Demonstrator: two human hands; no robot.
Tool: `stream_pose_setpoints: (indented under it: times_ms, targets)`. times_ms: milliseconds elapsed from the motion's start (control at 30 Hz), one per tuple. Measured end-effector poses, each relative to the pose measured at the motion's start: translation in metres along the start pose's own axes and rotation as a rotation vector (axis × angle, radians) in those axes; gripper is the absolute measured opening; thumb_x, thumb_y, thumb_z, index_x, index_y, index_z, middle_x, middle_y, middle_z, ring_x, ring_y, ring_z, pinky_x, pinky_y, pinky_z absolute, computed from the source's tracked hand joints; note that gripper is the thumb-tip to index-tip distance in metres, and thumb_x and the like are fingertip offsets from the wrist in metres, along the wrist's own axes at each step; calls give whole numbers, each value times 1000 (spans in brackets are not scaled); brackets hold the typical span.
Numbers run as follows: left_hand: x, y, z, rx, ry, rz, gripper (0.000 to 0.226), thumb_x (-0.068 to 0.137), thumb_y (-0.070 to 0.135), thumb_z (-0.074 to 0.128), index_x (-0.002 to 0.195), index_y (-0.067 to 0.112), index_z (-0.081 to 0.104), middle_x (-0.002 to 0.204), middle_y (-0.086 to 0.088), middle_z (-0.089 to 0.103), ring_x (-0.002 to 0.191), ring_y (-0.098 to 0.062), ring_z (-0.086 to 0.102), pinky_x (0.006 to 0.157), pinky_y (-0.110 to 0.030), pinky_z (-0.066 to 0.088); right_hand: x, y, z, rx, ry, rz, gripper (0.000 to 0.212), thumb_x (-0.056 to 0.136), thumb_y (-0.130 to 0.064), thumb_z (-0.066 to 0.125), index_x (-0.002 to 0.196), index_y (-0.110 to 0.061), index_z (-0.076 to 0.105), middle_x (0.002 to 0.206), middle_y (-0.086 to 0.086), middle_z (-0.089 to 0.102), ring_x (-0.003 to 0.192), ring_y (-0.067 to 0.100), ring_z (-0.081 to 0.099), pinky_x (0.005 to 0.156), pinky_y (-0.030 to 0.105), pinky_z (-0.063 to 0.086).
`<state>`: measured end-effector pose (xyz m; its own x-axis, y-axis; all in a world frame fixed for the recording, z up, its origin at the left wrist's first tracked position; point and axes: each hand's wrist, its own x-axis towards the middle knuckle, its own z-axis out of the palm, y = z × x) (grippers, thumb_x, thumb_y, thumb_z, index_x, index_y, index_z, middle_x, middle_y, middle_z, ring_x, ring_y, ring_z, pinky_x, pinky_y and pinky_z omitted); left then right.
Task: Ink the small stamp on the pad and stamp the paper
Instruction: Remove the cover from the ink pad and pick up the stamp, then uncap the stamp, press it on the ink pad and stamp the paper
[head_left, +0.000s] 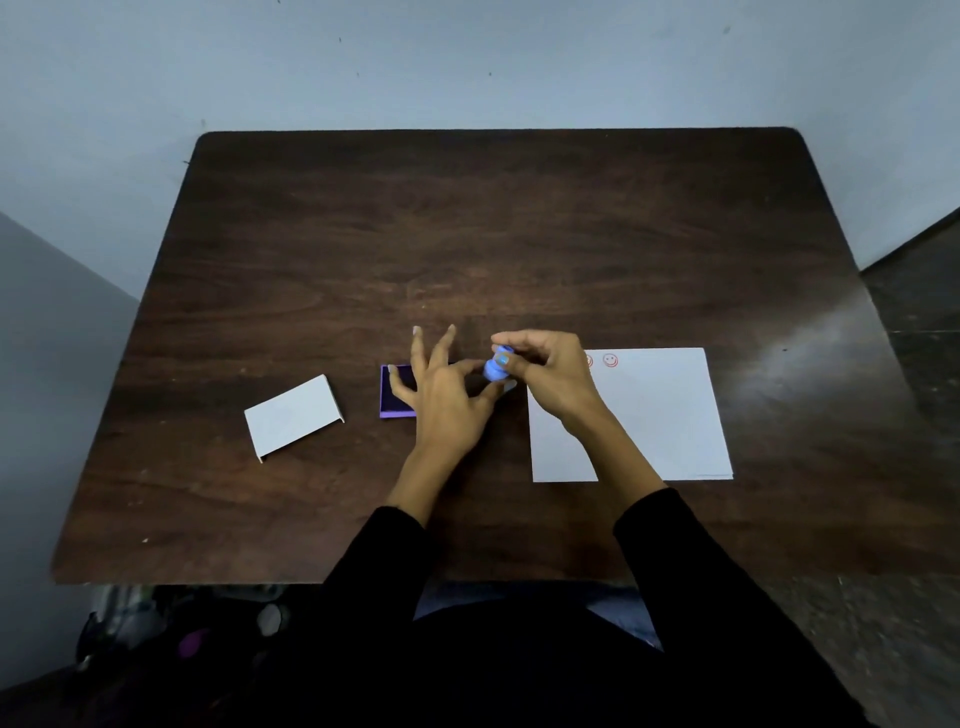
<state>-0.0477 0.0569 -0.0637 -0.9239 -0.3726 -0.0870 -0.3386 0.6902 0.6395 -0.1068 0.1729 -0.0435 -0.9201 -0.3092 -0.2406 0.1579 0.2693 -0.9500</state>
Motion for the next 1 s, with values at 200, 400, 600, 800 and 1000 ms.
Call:
stream_pose_setpoints:
  times_ms: [200, 400, 600, 800, 1000]
  targets:
    - [0, 1, -1, 21, -25, 31, 35, 77, 49, 67, 103, 27, 71, 156, 0, 26, 146, -23, -8, 108, -61, -7, 1, -9, -10, 38, -66, -18, 29, 87, 5, 55, 115, -1, 61, 112, 13, 66, 104, 17, 63, 88, 20, 53]
    - [-32, -3, 16, 133, 13, 204, 36, 81, 47, 62, 111, 29, 67, 159, -4, 15, 144, -26, -14, 108, -62, -10, 3, -21, -22, 911, -7, 226, 21, 93, -5, 48, 105, -14, 63, 105, 9, 68, 96, 19, 68, 77, 28, 59]
    - [-37, -8, 27, 205, -12, 219, 49, 81, 56, 56, 122, 29, 61, 159, -4, 10, 141, -23, -20, 107, -58, -17, 0, -20, -17, 1263, -43, 342, 18, 92, -9, 51, 104, -8, 65, 95, 14, 73, 90, 22, 71, 74, 27, 60]
    - [-32, -17, 7, 133, 36, 200, 90, 66, 70, 62, 140, 23, 39, 159, -5, 11, 146, -18, -8, 112, -55, -7, 2, -15, -6, 1240, -35, 331, 19, 93, -3, 47, 105, -1, 62, 100, 16, 69, 90, 23, 70, 75, 28, 60]
    - [11, -72, -58, 316, -71, 46, 120, 47, 60, 82, 145, 15, 27, 158, -10, 15, 147, -23, -2, 116, -46, -8, 4, -7, 37, 443, 123, 151, 23, 86, -6, 62, 109, -4, 63, 99, 8, 69, 88, 12, 69, 79, 24, 57]
